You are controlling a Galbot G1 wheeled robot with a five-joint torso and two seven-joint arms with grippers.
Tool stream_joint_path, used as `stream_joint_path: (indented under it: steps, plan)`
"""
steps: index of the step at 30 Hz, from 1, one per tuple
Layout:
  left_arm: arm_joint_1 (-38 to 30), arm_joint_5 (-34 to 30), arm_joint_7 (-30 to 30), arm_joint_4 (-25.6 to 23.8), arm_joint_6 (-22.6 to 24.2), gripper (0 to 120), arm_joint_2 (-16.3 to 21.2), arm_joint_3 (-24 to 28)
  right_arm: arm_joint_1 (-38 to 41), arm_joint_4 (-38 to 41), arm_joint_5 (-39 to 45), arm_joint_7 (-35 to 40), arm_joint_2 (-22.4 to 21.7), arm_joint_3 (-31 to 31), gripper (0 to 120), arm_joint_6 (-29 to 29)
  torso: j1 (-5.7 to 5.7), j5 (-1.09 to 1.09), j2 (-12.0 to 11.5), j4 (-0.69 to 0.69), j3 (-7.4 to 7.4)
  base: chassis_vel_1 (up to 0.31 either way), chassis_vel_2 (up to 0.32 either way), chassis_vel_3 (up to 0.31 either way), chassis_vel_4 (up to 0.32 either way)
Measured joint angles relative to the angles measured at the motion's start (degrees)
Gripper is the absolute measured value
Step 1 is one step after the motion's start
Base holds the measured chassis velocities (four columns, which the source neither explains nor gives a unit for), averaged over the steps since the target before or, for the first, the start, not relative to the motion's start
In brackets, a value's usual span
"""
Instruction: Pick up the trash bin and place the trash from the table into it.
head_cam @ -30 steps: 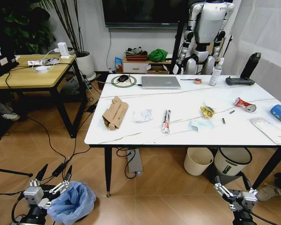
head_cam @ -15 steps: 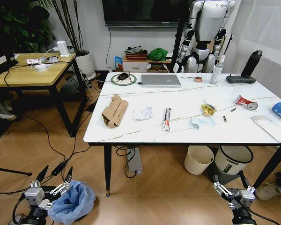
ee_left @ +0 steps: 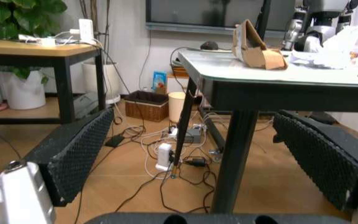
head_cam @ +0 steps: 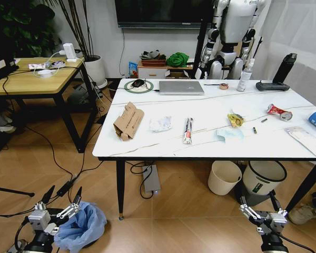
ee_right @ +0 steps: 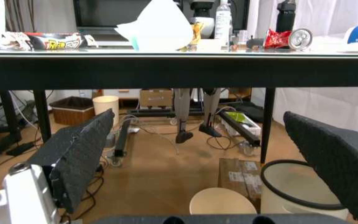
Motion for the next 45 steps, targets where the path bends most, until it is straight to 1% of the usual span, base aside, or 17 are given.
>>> stream_joint_path:
  steps: [5, 6, 10, 15, 18, 21, 30, 35, 40, 45]
  plan:
    - [0.0, 0.0, 0.0, 0.0, 0.2, 100, 0.0, 0.1, 0.1, -0.1, -0.1, 0.0, 0.5, -0.3, 100, 0.2, -0.44, 0.0, -1.0, 0.0, -0.55, 0.0, 0.0, 0.0, 0.0]
    - [0.0, 0.0, 0.0, 0.0, 0.2, 100, 0.0, 0.1, 0.1, -0.2, -0.2, 0.0, 0.8, -0.5, 100, 0.3, -0.71, 0.0, -1.6, 0.0, -0.89, 0.0, 0.0, 0.0, 0.0]
    - [0.1, 0.0, -0.1, 0.0, 0.2, 100, 0.0, 0.0, 0.0, -0.4, -0.3, 0.0, 1.1, -0.7, 100, 0.5, -1.1, 0.0, -2.5, 0.0, -1.44, 0.0, 0.0, 0.0, 0.0]
    - [0.4, 0.0, -0.1, 0.0, 0.2, 100, -0.1, -0.1, 0.1, -0.4, -0.3, 0.0, 1.1, -0.8, 100, 0.6, -1.76, 0.0, -4.2, 0.0, -2.41, 0.0, 0.0, 0.0, 0.0]
    - [0.4, 0.0, -0.1, 0.0, 0.2, 100, -0.2, -0.1, 0.1, -0.5, -0.3, 0.1, 1.1, -0.9, 100, 0.6, -1.98, 0.0, -4.7, 0.0, -2.7, 0.0, 0.0, 0.0, 0.0]
    - [0.5, -0.1, 0.0, 0.0, 0.1, 100, -0.1, -0.3, 0.1, -0.7, -0.5, 0.1, 1.2, -1.1, 100, 0.6, -2.43, 0.0, -5.7, 0.0, -3.32, 0.0, 0.0, 0.0, 0.0]
    - [0.5, -0.2, 0.0, 0.2, 0.1, 100, -0.2, -0.4, 0.4, -0.9, -0.6, 0.1, 1.3, -1.5, 100, 0.6, -3.32, 0.0, -7.8, 0.0, -4.46, 0.0, 0.0, 0.0, 0.0]
    - [0.5, -0.1, 0.0, 0.4, 0.2, 100, -0.3, -0.2, 0.6, -1.0, -0.5, 0.2, 1.2, -1.4, 100, 0.4, -4.0, 0.0, -9.4, 0.0, -5.35, 0.0, 0.0, 0.0, 0.0]
    - [0.3, -0.1, 0.0, 0.4, 0.4, 100, -0.3, -0.2, 0.7, -1.0, -0.5, 0.2, 1.1, -1.4, 100, 0.4, -4.4, 0.0, -10.3, 0.0, -5.95, 0.0, 0.0, 0.0, 0.0]
    - [0.2, 0.0, 0.0, 0.4, 0.8, 100, -0.3, -0.2, 1.0, -1.1, -0.4, 0.2, 1.1, -1.6, 100, 0.3, -5.01, 0.0, -11.8, 0.0, -6.83, 0.0, 0.0, 0.0, 0.0]
